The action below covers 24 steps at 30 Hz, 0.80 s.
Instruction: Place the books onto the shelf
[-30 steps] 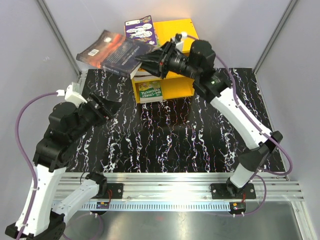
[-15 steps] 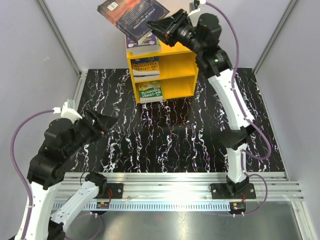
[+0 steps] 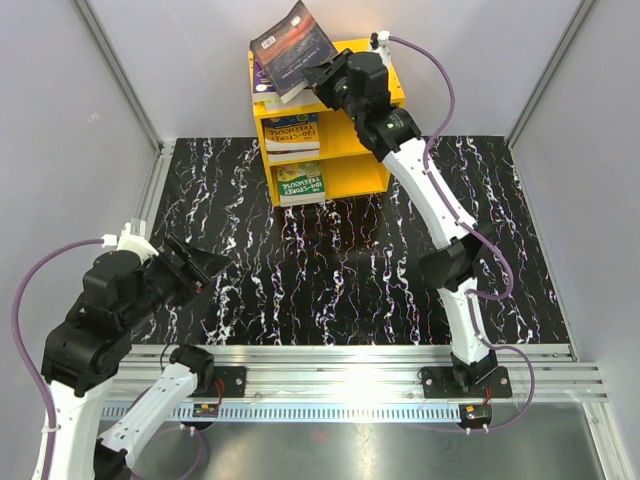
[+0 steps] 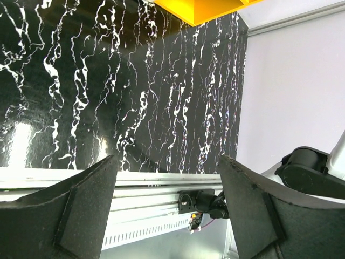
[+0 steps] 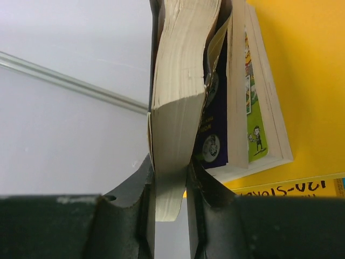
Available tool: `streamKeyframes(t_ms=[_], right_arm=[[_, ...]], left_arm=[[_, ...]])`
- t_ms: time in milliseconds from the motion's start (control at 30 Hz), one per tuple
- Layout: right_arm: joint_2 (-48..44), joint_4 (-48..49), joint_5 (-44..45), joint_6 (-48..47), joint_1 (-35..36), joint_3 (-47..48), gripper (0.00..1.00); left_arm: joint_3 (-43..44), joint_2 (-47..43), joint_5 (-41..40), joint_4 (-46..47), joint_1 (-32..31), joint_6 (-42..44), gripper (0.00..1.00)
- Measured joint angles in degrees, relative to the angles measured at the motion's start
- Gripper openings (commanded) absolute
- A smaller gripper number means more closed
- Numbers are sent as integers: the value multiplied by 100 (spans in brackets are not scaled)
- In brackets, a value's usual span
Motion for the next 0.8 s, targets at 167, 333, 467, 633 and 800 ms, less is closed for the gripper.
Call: streamKeyframes(t_ms=[167, 333, 467, 633, 800], right_arm=[[0, 87, 861, -365, 417, 17, 0], [37, 107, 1209, -415, 778, 13, 0], [254, 254, 1309, -389, 820, 149, 0], [334, 389, 1484, -236, 767, 120, 0], [334, 400, 1508, -35, 619, 90, 0]], left_arm=[[52, -50, -20, -186, 0, -2, 76], [52, -74, -20, -232, 0, -13, 76], [52, -76, -24, -234, 0, -15, 76], [52, -76, -24, -234, 0, -13, 76], [52, -74, -20, -232, 0, -13, 76]])
